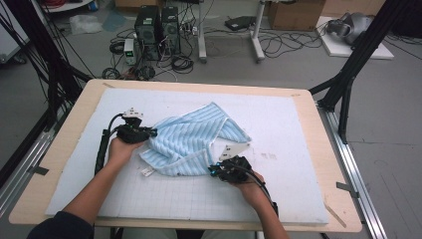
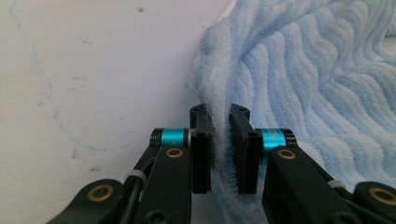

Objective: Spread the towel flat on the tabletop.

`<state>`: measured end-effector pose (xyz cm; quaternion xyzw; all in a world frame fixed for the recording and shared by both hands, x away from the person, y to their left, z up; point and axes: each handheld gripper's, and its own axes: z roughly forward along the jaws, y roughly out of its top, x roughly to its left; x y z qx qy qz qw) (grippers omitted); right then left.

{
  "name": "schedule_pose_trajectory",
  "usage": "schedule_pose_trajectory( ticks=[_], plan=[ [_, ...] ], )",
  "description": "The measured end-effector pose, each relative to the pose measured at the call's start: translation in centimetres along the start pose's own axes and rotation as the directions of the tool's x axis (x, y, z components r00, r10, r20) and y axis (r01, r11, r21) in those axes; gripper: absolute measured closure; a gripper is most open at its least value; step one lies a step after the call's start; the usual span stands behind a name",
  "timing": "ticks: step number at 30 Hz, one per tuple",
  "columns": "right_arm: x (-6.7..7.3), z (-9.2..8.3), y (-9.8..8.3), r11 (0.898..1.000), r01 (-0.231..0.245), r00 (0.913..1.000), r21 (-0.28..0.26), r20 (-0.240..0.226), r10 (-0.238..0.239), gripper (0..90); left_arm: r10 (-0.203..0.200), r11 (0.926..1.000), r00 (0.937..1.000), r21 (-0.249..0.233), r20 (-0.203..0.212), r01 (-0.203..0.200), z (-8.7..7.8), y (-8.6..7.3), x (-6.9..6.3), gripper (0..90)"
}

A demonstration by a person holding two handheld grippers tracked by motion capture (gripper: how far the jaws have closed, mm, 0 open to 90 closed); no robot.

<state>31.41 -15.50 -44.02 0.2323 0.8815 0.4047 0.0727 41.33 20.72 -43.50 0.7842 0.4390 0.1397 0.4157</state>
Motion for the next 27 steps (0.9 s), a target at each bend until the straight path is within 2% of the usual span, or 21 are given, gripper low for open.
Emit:
schedule_pose_trajectory(
  ticks=[2, 3, 5, 6, 7, 9, 12, 13, 15, 16, 17, 18, 19, 21, 22, 23, 24, 26, 27],
  plan=[
    [-0.2, -0.8, -0.9, 1.000, -0.012, 0.9999, 0.001, 0.011, 0.012, 87.3, 0.004, 1.0000, 0.9999, -0.009, 0.010, -0.004, 0.2, -0.2, -0.4, 79.3],
    [-0.3, -1.2, -1.2, 1.000, -0.018, 0.9997, -0.005, 0.019, 0.018, 87.3, 0.018, 0.9998, 0.9994, 0.008, 0.028, -0.019, 0.6, -0.6, -0.9, 79.3],
    [-0.6, -2.0, -1.9, 1.000, -0.022, 0.9988, -0.010, 0.043, 0.022, 87.2, 0.018, 0.9998, 0.9990, 0.004, 0.042, -0.018, 0.9, -0.9, -1.4, 77.9],
    [-0.6, -2.0, -1.9, 1.000, -0.022, 0.9988, -0.010, 0.043, 0.022, 87.2, 0.018, 0.9998, 0.9990, 0.004, 0.042, -0.018, 0.9, -0.9, -1.4, 76.1],
    [-0.8, -2.7, -2.3, 1.000, -0.021, 0.9975, -0.002, 0.067, 0.021, 87.3, 0.014, 0.9999, 0.9986, -0.010, 0.051, -0.013, 1.1, -1.1, -1.8, 72.6],
    [-1.0, -3.3, -2.8, 1.000, -0.014, 0.9963, 0.003, 0.085, 0.014, 87.2, 0.009, 0.9997, 0.9978, -0.025, 0.066, -0.007, 1.0, -1.2, -2.0, 65.0],
    [-1.2, -3.8, -3.2, 1.000, -0.022, 0.9972, 0.010, 0.072, 0.021, 84.9, 0.028, 0.9985, 0.9976, -0.049, 0.063, -0.025, 0.7, -1.1, -2.3, 59.4],
    [-1.5, -4.4, -3.4, 0.998, -0.054, 0.9956, -0.025, 0.075, 0.056, 74.3, 0.039, 0.9955, 0.9972, -0.088, 0.065, -0.033, 0.2, -1.1, -2.3, 59.1],
    [-1.9, -5.0, -3.1, 0.991, -0.098, 0.9916, -0.087, 0.076, 0.105, 65.4, 0.036, 0.9931, 0.9974, -0.113, 0.062, -0.028, -0.2, -1.1, -2.2, 58.7],
    [-2.2, -5.3, -2.8, 0.983, -0.124, 0.9863, -0.132, 0.092, 0.136, 61.3, 0.036, 0.9931, 0.9974, -0.113, 0.062, -0.028, -0.2, -1.1, -2.2, 58.0],
    [-2.5, -5.4, -2.6, 0.978, -0.139, 0.9824, -0.158, 0.102, 0.156, 58.2, 0.018, 0.9911, 0.9974, -0.133, 0.069, -0.008, -0.5, -1.4, -2.0, 57.1],
    [-2.5, -5.4, -2.6, 0.978, -0.139, 0.9824, -0.158, 0.102, 0.156, 58.2, 0.018, 0.9911, 0.9974, -0.133, 0.069, -0.008, -0.5, -1.4, -2.0, 55.6],
    [-3.1, -5.2, -1.9, 0.973, -0.155, 0.9711, -0.171, 0.155, 0.182, 54.5, 0.006, 0.9905, 0.9975, -0.137, 0.070, 0.004, -0.7, -1.7, -1.8, 54.2],
    [-3.8, -4.5, -1.3, 0.970, -0.171, 0.9552, -0.170, 0.213, 0.206, 51.4, -0.008, 0.9901, 0.9969, -0.139, 0.079, 0.019, -0.8, -2.0, -1.6, 52.7],
    [-3.8, -4.5, -1.3, 0.970, -0.171, 0.9552, -0.170, 0.213, 0.206, 51.4, -0.008, 0.9901, 0.9969, -0.139, 0.079, 0.019, -0.8, -2.0, -1.6, 52.5],
    [-4.6, -3.7, -0.8, 0.970, -0.181, 0.9318, -0.164, 0.287, 0.223, 50.7, -0.010, 0.9910, 0.9959, -0.132, 0.090, 0.022, -1.0, -2.2, -1.5, 52.4],
    [-5.0, -3.3, -0.5, 0.972, -0.182, 0.9136, -0.147, 0.340, 0.223, 50.8, -0.010, 0.9910, 0.9959, -0.132, 0.090, 0.022, -1.0, -2.2, -1.5, 52.5],
    [-6.2, -2.6, -0.2, 0.974, -0.203, 0.8801, -0.098, 0.418, 0.225, 49.6, -0.011, 0.9899, 0.9951, -0.140, 0.099, 0.024, -1.2, -2.2, -1.4, 52.6],
    [-6.8, -2.3, -0.1, 0.973, -0.216, 0.8572, -0.083, 0.461, 0.230, 45.8, -0.013, 0.9882, 0.9945, -0.150, 0.104, 0.029, -1.3, -2.2, -1.5, 52.7]
  ],
)
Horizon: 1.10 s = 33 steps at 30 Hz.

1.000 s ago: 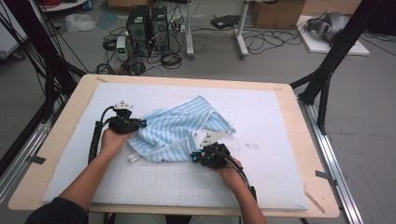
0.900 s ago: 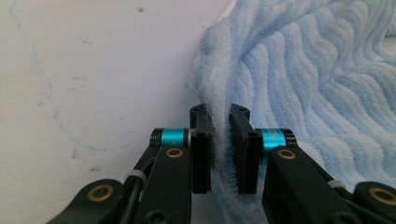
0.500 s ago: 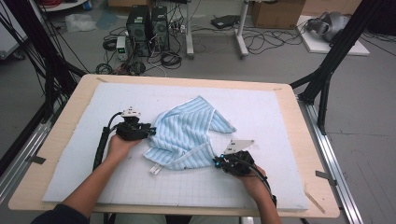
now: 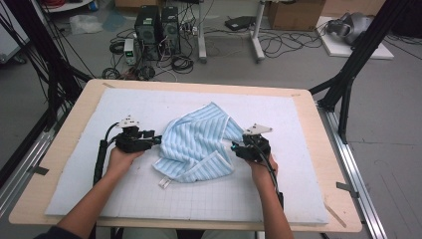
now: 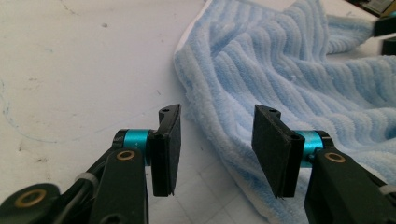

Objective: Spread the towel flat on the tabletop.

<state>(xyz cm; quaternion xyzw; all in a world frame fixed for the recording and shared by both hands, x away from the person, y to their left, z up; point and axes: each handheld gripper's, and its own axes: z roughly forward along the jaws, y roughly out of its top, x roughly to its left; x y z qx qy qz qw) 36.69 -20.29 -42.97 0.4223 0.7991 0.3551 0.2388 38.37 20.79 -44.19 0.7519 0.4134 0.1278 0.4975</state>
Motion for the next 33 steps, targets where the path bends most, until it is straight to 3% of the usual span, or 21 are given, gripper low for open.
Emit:
schedule_pose_trajectory(
  ticks=[5, 6, 7, 8, 9, 10, 11, 13, 14, 15, 16, 17, 20, 21, 22, 24, 26, 28, 29, 30, 33],
  plan=[
    [-0.9, 2.7, 0.8, 0.993, 0.031, 0.9959, 0.111, 0.081, -0.041, 42.2, 0.005, 1.0000, 0.9999, 0.006, 0.016, -0.005, 0.0, -0.3, -0.1, 52.8],
    [-1.4, 3.3, 1.3, 0.991, 0.035, 0.9951, 0.126, 0.087, -0.046, 57.1, 0.003, 1.0000, 0.9999, 0.009, 0.017, -0.003, 0.0, -0.3, -0.1, 52.8],
    [-1.4, 3.3, 1.3, 0.991, 0.035, 0.9951, 0.126, 0.087, -0.046, 57.1, 0.003, 1.0000, 0.9999, 0.009, 0.017, -0.003, 0.0, -0.3, -0.1, 52.8],
    [-1.6, 3.9, 1.8, 0.983, 0.107, 0.9870, 0.148, 0.104, -0.123, 78.7, -0.004, 1.0000, 0.9997, 0.005, 0.022, 0.004, 0.0, -0.3, -0.1, 52.9],
    [-1.6, 3.9, 1.8, 0.983, 0.107, 0.9870, 0.148, 0.104, -0.123, 78.7, -0.004, 1.0000, 0.9997, 0.005, 0.022, 0.004, 0.0, -0.3, -0.1, 52.9],
    [-1.9, 4.4, 2.2, 0.976, 0.148, 0.9690, 0.162, 0.174, -0.176, 82.5, -0.006, 1.0000, 0.9997, 0.002, 0.024, 0.006, -0.2, -0.4, -0.1, 53.0],
    [-1.9, 4.4, 2.2, 0.976, 0.148, 0.9690, 0.162, 0.174, -0.176, 82.5, -0.006, 1.0000, 0.9997, 0.002, 0.024, 0.006, -0.2, -0.4, -0.1, 53.3],
    [-2.9, 4.9, 2.5, 0.987, 0.085, 0.9460, 0.135, 0.300, -0.123, 81.6, -0.006, 1.0000, 0.9996, -0.003, 0.027, 0.007, -0.3, -0.5, 0.0, 53.6],
    [-3.4, 4.9, 2.6, 0.993, 0.037, 0.9396, 0.111, 0.335, -0.072, 79.4, -0.011, 0.9999, 0.9995, 0.003, 0.030, 0.011, -0.3, -0.7, 0.0, 53.6],
    [-3.4, 4.9, 2.6, 0.993, 0.037, 0.9396, 0.111, 0.335, -0.072, 79.4, -0.011, 0.9999, 0.9995, 0.003, 0.030, 0.011, -0.3, -0.7, 0.0, 53.6],
    [-4.4, 4.9, 2.7, 0.995, -0.076, 0.9425, 0.062, 0.330, 0.051, 69.5, -0.014, 0.9999, 0.9993, 0.006, 0.034, 0.014, -0.3, -0.8, 0.0, 53.6],
    [-4.4, 4.8, 2.7, 0.994, -0.103, 0.9446, 0.045, 0.317, 0.084, 64.3, -0.014, 0.9999, 0.9993, 0.006, 0.034, 0.014, -0.3, -0.8, 0.0, 53.6],
    [-4.0, 4.4, 2.8, 0.993, -0.117, 0.9668, 0.015, 0.230, 0.110, 54.6, -0.013, 0.9999, 0.9992, -0.009, 0.038, 0.013, -0.5, -0.6, 0.0, 53.6],
    [-4.0, 4.4, 2.8, 0.993, -0.117, 0.9668, 0.015, 0.230, 0.110, 54.6, -0.013, 0.9999, 0.9992, -0.009, 0.038, 0.013, -0.5, -0.6, 0.0, 53.6],
    [-3.2, 3.6, 2.9, 0.991, -0.132, 0.9759, -0.029, 0.172, 0.135, 52.5, -0.011, 0.9999, 0.9993, -0.011, 0.037, 0.012, -0.5, -0.6, 0.0, 53.5],
    [-2.4, 2.9, 2.9, 0.989, -0.133, 0.9824, -0.061, 0.124, 0.140, 49.3, -0.013, 0.9998, 0.9993, -0.012, 0.034, 0.013, -0.6, -0.6, 0.0, 53.4],
    [-1.5, 2.7, 2.9, 0.986, -0.149, 0.9881, -0.079, 0.028, 0.151, 49.1, -0.015, 0.9998, 0.9993, -0.014, 0.034, 0.015, -0.7, -0.6, 0.1, 53.4],
    [-0.4, 3.2, 2.9, 0.989, -0.144, 0.9890, -0.031, -0.042, 0.142, 46.7, -0.020, 0.9997, 0.9993, -0.013, 0.031, 0.020, -0.7, -0.7, 0.2, 53.4],
    [-0.4, 3.2, 2.9, 0.989, -0.144, 0.9890, -0.031, -0.042, 0.142, 46.7, -0.020, 0.9997, 0.9993, -0.013, 0.031, 0.020, -0.7, -0.7, 0.2, 53.3],
    [0.8, 3.9, 2.8, 0.993, -0.117, 0.9886, 0.024, -0.092, 0.119, 47.2, -0.020, 0.9997, 0.9993, -0.014, 0.031, 0.021, -0.7, -0.7, 0.2, 53.3],
    [1.7, 4.6, 2.5, 0.995, -0.078, 0.9910, 0.065, -0.103, 0.084, 55.8, -0.021, 0.9996, 0.9992, -0.017, 0.033, 0.022, -0.7, -0.7, 0.2, 53.4]
  ],
)
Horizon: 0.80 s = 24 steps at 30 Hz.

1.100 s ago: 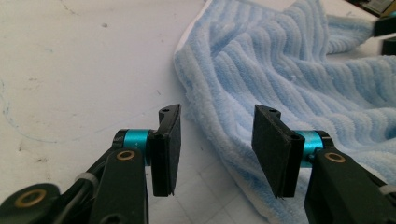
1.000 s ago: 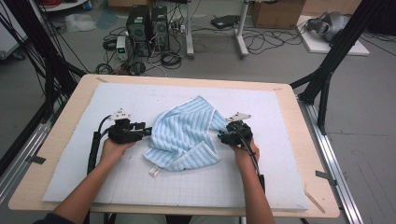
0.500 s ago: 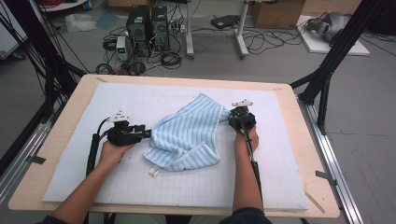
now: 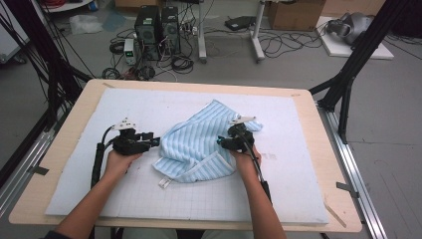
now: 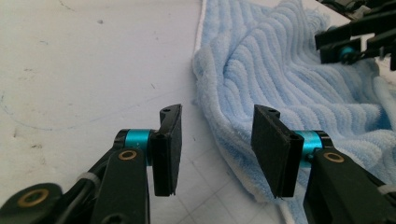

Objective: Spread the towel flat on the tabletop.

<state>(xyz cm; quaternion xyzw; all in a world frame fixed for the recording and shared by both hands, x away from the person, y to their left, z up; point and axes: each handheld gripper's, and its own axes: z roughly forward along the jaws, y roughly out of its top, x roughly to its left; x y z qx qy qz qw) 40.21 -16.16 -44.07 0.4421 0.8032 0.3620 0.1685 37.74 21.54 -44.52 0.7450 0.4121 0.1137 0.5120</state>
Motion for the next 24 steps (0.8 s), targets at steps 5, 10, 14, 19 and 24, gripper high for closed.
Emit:
schedule_pose_trajectory(
  ticks=[5, 10, 14, 19, 24],
  plan=[
    [1.0, -0.4, -0.1, 0.992, 0.115, 0.9929, 0.053, -0.037, -0.113, 86.3, -0.005, 1.0000, 1.0000, 0.000, 0.006, 0.005, 0.0, 0.0, 0.0, 53.3],
    [1.5, -2.5, -1.0, 0.985, 0.165, 0.9834, 0.043, -0.084, -0.161, 86.3, -0.007, 0.9999, 1.0000, -0.007, 0.006, 0.007, 0.0, 0.0, 0.1, 52.8],
    [1.0, -5.2, -3.7, 0.982, 0.182, 0.9811, 0.054, -0.077, -0.177, 86.4, -0.009, 0.9998, 0.9999, -0.018, -0.010, 0.009, 0.2, 0.1, 0.1, 51.4],
    [-0.3, -7.5, -6.1, 0.986, 0.154, 0.9872, 0.062, -0.051, -0.151, 86.7, -0.009, 0.9998, 0.9994, -0.017, -0.033, 0.008, 0.6, 0.4, 0.1, 46.8],
    [-0.9, -9.0, -7.3, 0.987, 0.138, 0.9905, 0.079, -0.018, -0.137, 86.8, -0.023, 0.9997, 0.9989, -0.010, -0.042, 0.022, 1.2, 1.0, 0.5, 43.9]
  ],
)
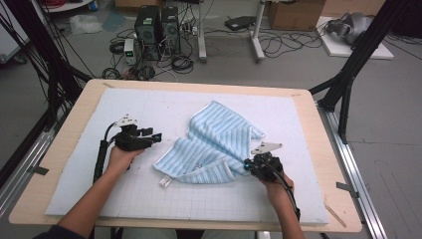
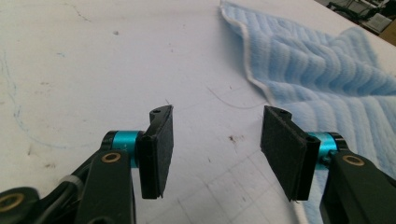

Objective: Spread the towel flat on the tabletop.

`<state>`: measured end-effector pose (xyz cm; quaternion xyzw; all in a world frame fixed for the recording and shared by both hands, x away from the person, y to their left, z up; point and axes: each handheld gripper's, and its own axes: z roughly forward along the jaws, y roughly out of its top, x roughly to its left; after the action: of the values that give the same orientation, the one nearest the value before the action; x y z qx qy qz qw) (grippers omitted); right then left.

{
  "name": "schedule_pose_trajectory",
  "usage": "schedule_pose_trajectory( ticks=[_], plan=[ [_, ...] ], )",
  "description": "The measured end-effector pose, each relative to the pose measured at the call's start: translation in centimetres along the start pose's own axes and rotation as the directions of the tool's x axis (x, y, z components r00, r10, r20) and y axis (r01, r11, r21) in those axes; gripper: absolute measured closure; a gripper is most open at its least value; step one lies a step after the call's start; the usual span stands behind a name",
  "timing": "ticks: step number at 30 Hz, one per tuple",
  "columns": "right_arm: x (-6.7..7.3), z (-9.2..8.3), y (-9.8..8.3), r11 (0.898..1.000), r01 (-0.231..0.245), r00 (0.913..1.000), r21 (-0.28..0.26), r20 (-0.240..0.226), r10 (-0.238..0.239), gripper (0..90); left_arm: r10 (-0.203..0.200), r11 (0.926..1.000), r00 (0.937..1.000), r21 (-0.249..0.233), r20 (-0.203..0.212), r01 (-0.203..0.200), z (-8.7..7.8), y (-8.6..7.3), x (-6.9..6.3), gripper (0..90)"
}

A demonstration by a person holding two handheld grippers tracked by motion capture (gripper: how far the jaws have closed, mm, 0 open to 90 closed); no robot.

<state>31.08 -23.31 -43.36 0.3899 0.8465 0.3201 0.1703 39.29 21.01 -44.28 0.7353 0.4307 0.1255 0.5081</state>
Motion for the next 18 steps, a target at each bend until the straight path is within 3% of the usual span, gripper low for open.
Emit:
schedule_pose_trajectory(
  ticks=[3, 4, 5, 9, 13, 18],
  plan=[
    [-0.6, -0.9, -0.7, 0.996, -0.054, 0.9985, -0.069, 0.005, 0.054, 72.7, 0.001, 0.9999, 0.9999, 0.011, 0.012, -0.001, 1.0, 0.8, 0.0, 42.6],
    [-0.6, -0.9, -0.7, 0.996, -0.054, 0.9985, -0.069, 0.005, 0.054, 72.7, 0.004, 0.9999, 0.9998, 0.011, 0.017, -0.005, 1.4, 1.1, 0.0, 42.6],
    [-0.9, -1.2, -0.6, 0.989, -0.082, 0.9964, -0.124, 0.012, 0.084, 64.6, 0.005, 0.9998, 0.9997, 0.021, 0.023, -0.006, 2.3, 1.7, 0.0, 42.2],
    [-1.2, -1.3, -0.2, 0.979, -0.090, 0.9942, -0.185, 0.041, 0.099, 54.5, 0.016, 0.9996, 0.9988, 0.023, 0.047, -0.017, 4.3, 3.1, -0.3, 41.1],
    [-1.3, -1.0, 0.1, 0.976, -0.095, 0.9924, -0.197, 0.058, 0.108, 49.2, 0.032, 0.9989, 0.9968, 0.031, 0.073, -0.035, 6.1, 4.4, -0.8, 41.1],
    [-1.1, -0.8, 0.2, 0.977, -0.087, 0.9931, -0.195, 0.061, 0.100, 48.6, 0.042, 0.9975, 0.9941, 0.052, 0.100, -0.047, 8.3, 5.3, -1.5, 41.2]
  ],
)
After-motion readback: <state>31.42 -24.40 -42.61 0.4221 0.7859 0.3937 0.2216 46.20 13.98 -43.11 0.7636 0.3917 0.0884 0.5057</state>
